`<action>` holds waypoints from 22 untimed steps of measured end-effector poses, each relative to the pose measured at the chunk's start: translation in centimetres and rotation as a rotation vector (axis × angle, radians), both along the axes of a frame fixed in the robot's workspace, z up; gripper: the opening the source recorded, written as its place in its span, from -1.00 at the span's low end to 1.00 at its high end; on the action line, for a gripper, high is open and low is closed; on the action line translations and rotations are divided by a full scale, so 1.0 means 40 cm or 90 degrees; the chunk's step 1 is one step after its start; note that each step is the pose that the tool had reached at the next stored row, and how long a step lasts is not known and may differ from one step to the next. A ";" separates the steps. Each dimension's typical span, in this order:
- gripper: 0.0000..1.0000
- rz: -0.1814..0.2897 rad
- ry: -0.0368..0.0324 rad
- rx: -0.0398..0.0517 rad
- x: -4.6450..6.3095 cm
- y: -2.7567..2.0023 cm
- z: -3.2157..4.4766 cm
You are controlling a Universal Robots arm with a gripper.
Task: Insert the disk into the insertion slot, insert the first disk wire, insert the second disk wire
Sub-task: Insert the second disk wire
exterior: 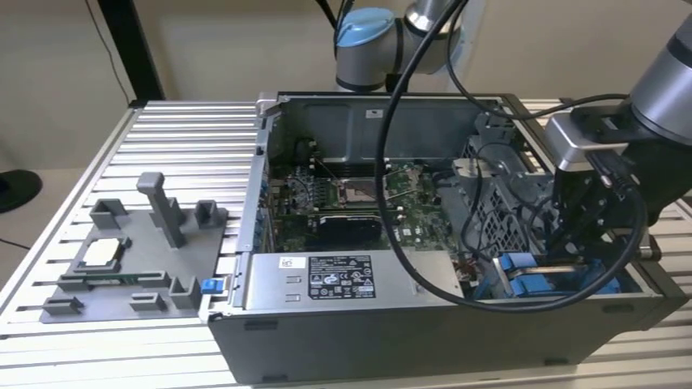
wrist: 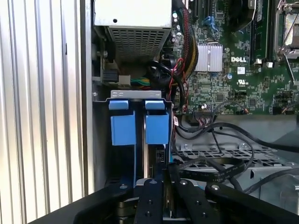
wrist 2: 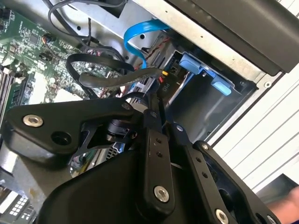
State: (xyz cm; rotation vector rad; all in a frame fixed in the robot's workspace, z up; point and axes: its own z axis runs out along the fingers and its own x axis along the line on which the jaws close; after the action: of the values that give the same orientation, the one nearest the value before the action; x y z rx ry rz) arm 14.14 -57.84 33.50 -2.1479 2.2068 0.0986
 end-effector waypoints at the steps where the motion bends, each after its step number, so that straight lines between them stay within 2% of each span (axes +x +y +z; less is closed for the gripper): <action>1: -1.00 0.000 -0.0001 0.0003 0.000 0.000 -0.003; 7: -1.00 0.000 -0.0007 0.0010 0.000 0.000 -0.008; 8: 1.00 0.000 -0.0008 0.0022 0.000 0.001 -0.009; 10: 1.00 0.000 -0.0009 0.0025 0.001 0.001 -0.010; 12: 1.00 0.000 -0.0006 0.0018 0.000 0.000 -0.002; 22: 1.00 0.000 0.0040 0.0013 0.000 0.000 0.092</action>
State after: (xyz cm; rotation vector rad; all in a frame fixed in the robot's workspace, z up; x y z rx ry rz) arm 14.15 -57.84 37.16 -2.1497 2.2089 0.1078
